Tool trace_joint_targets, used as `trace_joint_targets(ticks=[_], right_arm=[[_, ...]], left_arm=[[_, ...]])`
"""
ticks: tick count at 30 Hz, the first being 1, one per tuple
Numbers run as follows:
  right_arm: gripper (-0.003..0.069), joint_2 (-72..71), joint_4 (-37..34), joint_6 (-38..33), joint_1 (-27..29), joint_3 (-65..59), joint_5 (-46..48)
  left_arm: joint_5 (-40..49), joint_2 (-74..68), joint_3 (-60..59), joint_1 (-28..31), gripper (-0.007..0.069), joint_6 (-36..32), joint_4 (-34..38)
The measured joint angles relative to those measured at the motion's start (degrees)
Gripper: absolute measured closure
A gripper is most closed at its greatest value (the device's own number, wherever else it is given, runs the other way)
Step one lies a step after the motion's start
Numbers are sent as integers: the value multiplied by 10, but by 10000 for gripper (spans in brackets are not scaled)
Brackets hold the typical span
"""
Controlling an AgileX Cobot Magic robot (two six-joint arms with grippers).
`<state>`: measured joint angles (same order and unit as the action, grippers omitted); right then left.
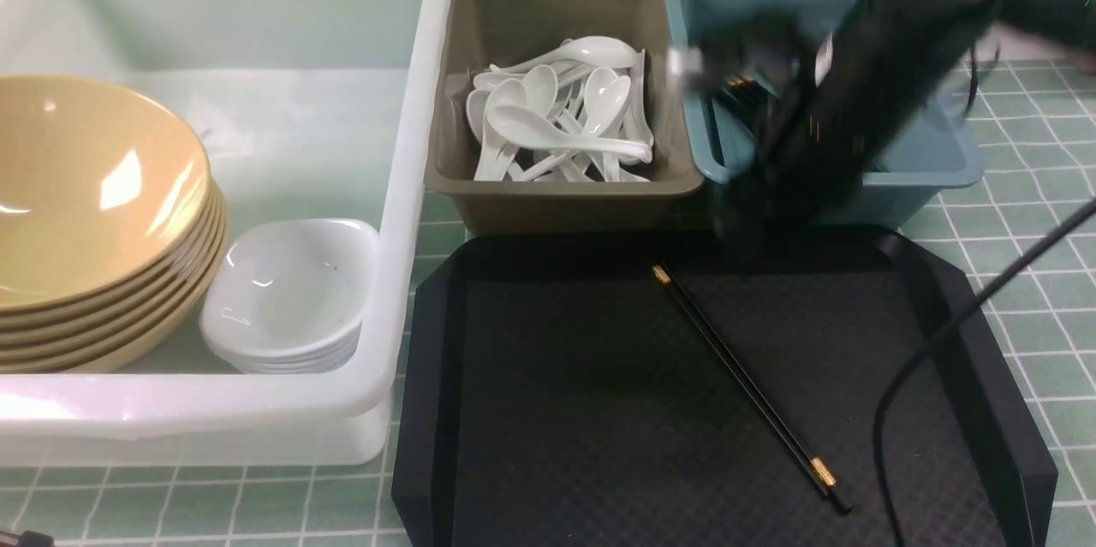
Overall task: On blue table put chopsticks spoon bowls plates into blue grey white boxes.
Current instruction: 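Grasp the chopsticks with the right gripper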
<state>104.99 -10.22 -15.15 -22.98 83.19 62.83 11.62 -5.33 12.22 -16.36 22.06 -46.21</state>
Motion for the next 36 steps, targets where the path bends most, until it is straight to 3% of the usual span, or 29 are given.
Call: trace_joint_targets(ticks=[8,22,36], right_arm=[[412,30,5,-1,-8,-104,-71],[458,62,56,-1,-58,-102,-73],[609,13,58,-4,-66,-111,-99]], left_arm=[[0,0,-1,0,620,0,0],[0,0,-1,0,620,0,-1],[0,0,-1,0,620,0,-9]])
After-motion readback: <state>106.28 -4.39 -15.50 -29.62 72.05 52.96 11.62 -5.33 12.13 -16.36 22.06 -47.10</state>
